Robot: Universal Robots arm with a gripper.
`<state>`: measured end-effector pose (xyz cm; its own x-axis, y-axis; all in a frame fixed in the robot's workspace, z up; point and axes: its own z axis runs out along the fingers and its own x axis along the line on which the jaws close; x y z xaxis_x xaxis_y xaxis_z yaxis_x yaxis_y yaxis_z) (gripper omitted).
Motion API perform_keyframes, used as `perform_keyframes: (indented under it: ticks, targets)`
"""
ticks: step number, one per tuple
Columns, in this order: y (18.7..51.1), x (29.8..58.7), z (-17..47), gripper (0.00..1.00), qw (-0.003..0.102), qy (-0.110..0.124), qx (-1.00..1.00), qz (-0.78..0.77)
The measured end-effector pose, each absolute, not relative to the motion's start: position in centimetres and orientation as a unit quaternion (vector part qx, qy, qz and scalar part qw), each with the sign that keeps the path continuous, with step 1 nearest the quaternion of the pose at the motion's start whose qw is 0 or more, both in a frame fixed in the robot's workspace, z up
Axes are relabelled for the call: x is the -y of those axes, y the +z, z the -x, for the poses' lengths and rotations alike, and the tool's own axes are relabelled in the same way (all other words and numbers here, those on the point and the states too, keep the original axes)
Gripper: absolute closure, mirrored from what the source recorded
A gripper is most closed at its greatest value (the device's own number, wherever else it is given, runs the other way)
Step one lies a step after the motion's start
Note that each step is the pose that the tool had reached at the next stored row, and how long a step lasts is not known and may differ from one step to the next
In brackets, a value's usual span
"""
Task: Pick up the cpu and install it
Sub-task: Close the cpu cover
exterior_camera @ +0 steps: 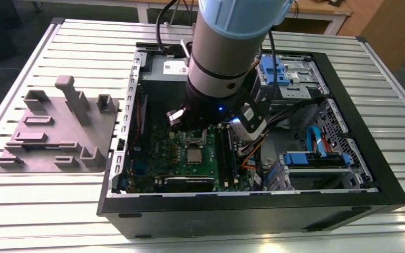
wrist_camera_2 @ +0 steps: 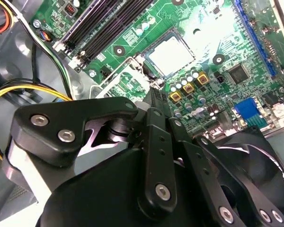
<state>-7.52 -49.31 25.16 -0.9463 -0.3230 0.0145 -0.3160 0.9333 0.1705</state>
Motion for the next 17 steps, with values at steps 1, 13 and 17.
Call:
perform_keyframes:
  ticks: [1, 13, 17]
  targets:
    - [25.15, 49.30, 7.51, 0.89, 0.022, -0.083, 0.982, -0.168]
    - [25.12, 49.31, 7.51, 0.89, 0.031, -0.080, 0.958, -0.274]
    - [25.11, 49.31, 7.51, 0.89, 0.033, -0.079, 0.947, -0.308]
